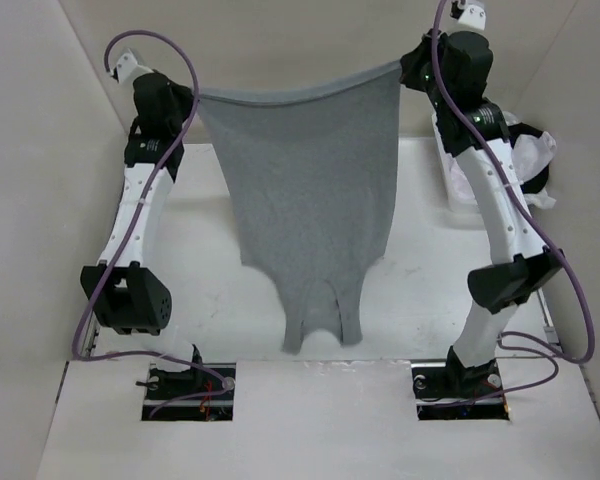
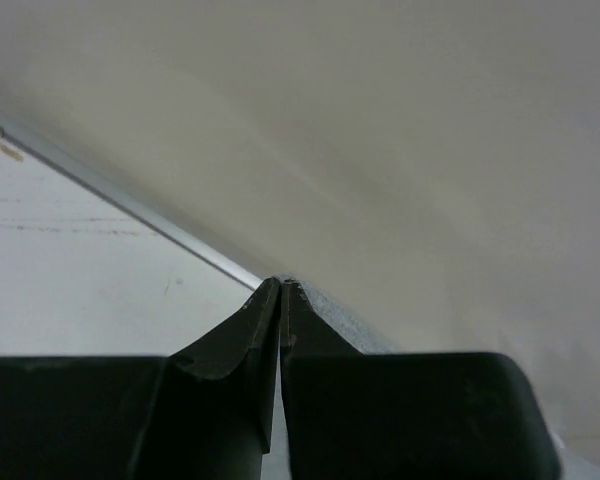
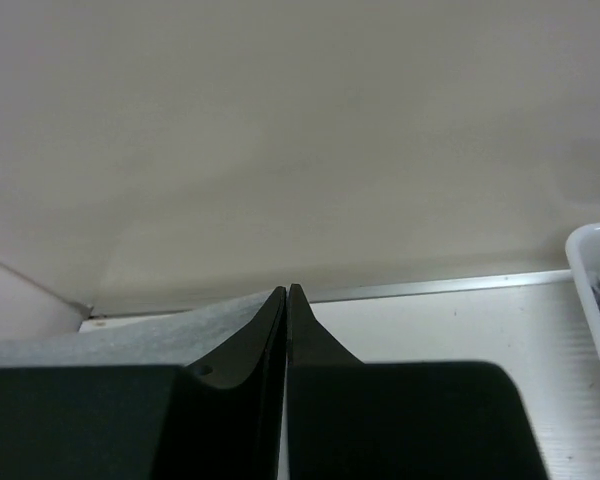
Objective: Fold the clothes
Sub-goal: Flatten the tank top out, then fold the tank top
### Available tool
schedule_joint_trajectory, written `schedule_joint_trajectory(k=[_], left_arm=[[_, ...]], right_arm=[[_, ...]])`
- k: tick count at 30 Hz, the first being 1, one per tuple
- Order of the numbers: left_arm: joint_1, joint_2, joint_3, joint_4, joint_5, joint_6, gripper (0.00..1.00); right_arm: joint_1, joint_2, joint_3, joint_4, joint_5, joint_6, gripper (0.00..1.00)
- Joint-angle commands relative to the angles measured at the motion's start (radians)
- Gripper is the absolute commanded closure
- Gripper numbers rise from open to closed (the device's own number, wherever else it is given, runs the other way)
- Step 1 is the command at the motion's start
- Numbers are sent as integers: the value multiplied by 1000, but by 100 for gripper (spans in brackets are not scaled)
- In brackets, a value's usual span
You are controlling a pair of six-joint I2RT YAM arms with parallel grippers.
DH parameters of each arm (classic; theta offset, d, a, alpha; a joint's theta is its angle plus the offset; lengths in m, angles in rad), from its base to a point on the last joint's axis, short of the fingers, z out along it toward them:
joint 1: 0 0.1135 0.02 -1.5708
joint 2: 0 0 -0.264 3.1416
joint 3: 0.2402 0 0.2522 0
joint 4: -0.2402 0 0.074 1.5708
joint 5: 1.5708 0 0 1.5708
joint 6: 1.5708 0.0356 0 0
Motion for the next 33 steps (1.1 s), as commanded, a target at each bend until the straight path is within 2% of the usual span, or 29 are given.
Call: schedule_joint_trajectory(k=[1, 8, 11, 14, 17, 19, 26, 29, 33], left_arm=[[18, -72, 196, 58, 26, 15, 100], [79, -75, 365, 37, 84, 19, 100], [97, -111, 396, 48, 93, 28, 100], [102, -162, 370, 52, 89, 43, 100], [97, -234, 243, 98, 73, 57, 100], [88, -303, 105, 136, 50, 63, 99], [65, -674, -532, 213, 6, 11, 99], [61, -847, -710, 132, 9, -3, 99], [28, -1030, -818, -51, 12, -6, 99]], right_arm=[[-17, 13, 251, -23, -47, 30, 98], [-11, 81, 529, -63, -39, 39, 98], [-7, 38, 546, -38, -36, 31, 97], [4, -16, 496, -44, -43, 15, 97], [4, -111, 297, -19, -42, 1, 97], [4, -202, 90, 44, -46, -7, 97], [81, -604, -706, 261, -52, -22, 97], [154, -793, -986, 321, -36, 39, 97], [278, -1022, -1222, 267, 25, 148, 97]])
